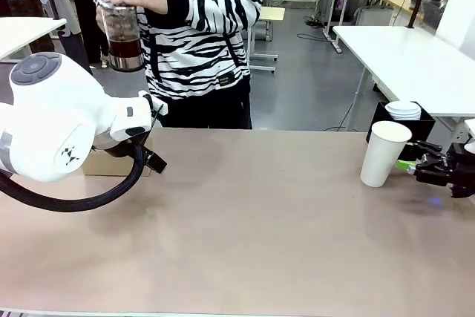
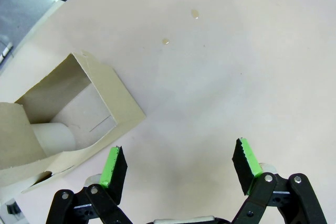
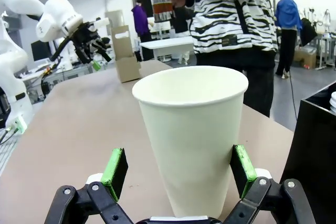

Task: Pour a drink into a cup and package it in a carrier.
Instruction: Pick up the 600 ml Paper Cup and place it in the middle top area of the table.

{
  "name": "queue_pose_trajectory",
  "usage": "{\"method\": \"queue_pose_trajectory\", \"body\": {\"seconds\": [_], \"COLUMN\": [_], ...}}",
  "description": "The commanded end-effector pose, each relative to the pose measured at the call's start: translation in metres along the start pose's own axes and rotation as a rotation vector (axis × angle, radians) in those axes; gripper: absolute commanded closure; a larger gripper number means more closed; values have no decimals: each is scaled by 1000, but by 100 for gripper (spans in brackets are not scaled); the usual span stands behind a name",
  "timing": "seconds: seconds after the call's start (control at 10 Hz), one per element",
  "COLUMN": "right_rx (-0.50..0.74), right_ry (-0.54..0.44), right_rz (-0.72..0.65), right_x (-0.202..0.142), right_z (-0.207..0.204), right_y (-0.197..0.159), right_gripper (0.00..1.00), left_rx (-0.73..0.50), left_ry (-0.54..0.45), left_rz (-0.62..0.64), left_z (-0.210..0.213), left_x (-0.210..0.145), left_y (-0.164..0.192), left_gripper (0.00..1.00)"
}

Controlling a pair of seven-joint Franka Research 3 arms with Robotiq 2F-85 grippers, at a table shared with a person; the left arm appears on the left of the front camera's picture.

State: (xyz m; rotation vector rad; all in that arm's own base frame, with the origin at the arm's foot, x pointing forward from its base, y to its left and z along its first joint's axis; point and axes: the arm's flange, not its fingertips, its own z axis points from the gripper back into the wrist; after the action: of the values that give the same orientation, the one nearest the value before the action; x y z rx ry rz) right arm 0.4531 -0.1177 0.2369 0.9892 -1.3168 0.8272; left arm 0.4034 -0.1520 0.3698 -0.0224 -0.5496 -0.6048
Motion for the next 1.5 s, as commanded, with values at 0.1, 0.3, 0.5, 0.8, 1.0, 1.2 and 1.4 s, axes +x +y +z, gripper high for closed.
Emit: {"method": "queue_pose_trajectory", "body": {"seconds": [0.1,0.3,0.5,0.8,1.0,1.2,1.4], "right_rx": [-65,-70,-67,-61,-36,-28,-28], "right_ry": [-2,2,-5,-15,-37,-13,-13], "right_rz": [29,-1,-31,-52,-67,-32,-32], "right_x": [0,-3,-7,-8,-10,-13,-13], "right_z": [-15,-30,-45,-61,-65,-60,-60], "right_y": [2,-5,-12,-17,-17,-12,-12], "right_gripper": [0,0,0,0,6,20,20], "left_rx": [-1,-1,-1,-1,-1,-1,-1], "left_ry": [-1,-1,-1,-1,-1,-1,-1], "left_rz": [0,0,0,0,0,0,0], "left_z": [0,0,0,0,0,0,0], "left_x": [0,0,0,0,0,0,0], "left_y": [0,0,0,0,0,0,0], "left_gripper": [0,0,0,0,0,0,0]}}
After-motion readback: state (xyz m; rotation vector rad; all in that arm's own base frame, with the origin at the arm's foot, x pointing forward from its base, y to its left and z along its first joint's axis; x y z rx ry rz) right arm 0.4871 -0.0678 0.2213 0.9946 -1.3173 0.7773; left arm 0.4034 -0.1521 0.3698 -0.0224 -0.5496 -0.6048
